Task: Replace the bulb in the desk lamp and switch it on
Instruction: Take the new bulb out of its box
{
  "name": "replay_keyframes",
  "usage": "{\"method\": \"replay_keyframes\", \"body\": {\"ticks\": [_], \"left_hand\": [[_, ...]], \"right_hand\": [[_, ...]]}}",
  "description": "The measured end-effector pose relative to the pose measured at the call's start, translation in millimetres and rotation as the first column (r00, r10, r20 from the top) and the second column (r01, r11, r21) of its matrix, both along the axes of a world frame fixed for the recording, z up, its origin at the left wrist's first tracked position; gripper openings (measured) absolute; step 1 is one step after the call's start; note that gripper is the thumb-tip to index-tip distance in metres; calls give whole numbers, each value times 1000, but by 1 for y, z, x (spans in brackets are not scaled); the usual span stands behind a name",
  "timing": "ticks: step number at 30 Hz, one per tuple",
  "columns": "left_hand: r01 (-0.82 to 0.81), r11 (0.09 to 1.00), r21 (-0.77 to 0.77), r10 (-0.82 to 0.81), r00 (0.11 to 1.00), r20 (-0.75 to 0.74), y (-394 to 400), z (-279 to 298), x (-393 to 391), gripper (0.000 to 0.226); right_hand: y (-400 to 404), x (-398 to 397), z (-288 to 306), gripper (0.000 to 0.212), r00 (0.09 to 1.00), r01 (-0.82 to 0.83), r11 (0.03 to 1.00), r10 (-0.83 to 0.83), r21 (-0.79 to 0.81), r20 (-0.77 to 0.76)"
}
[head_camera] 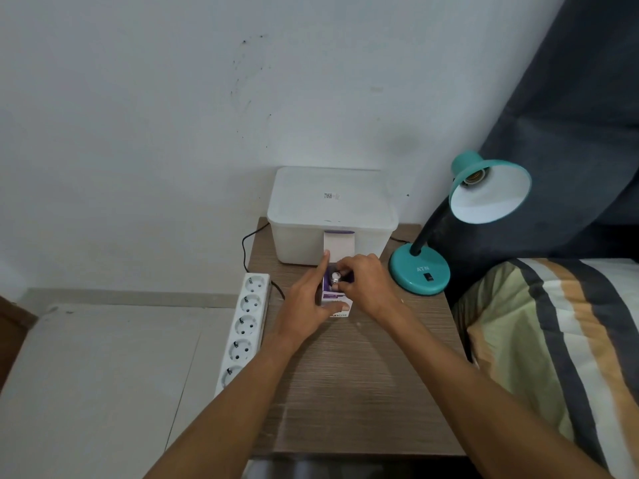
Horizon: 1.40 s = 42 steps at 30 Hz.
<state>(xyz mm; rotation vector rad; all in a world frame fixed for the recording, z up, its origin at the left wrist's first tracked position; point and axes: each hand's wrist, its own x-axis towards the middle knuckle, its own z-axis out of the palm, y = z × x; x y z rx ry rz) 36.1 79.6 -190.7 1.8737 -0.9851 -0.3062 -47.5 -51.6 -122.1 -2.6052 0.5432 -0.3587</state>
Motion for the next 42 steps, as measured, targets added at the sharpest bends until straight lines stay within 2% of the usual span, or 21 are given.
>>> {"method": "replay_keyframes", "body": {"ticks": [3,7,12,18,22,26,29,33,35,37,39,42], "left_hand": [[-1,1000,-6,1,1000,-16,0,1,0,116],[4,1000,-4,-5,1000,-25,0,2,-1,115],[4,1000,6,-4,1000,-23,0,2,-2,114],[14,1000,-5,-14,999,-37,1,4,-3,115],[16,999,-36,-19,998,-60,1,3,-3,115],[21,999,-30,-24,997,-79,0,5,-2,114],[26,999,-36,-29,996,-88,0,4,-2,114],[17,999,-42,-21,995,-99,0,3,-2,113],[11,999,-34,-14,996,-84,0,2,-2,113],[10,999,-31,-12,998,-63,0,0,-1,113],[11,1000,-29,-13,999,-51,0,-2,0,114],[17,999,-32,-19,998,-52,0,-2,0,114]], "right_hand": [[0,-1,1,22,999,-32,999,32,-5,15],[1,-7,-4,19,996,-1,998,-3,55,85],[2,-10,-3,22,999,23,997,-24,68,21],[1,-7,4,22,999,-35,997,37,67,-37],[6,-13,-1,20,1000,-16,1000,16,4,22],[8,-20,1,23,980,58,994,-74,90,186],[8,-20,9,21,963,56,995,-76,86,260],[13,-19,16,20,922,73,969,-156,237,355],[17,-18,26,22,869,54,922,-233,383,438],[16,-15,37,21,806,48,886,-307,462,506],[10,-13,43,22,779,99,875,-365,474,511],[1,-13,39,22,791,192,836,-442,513,423]]}}
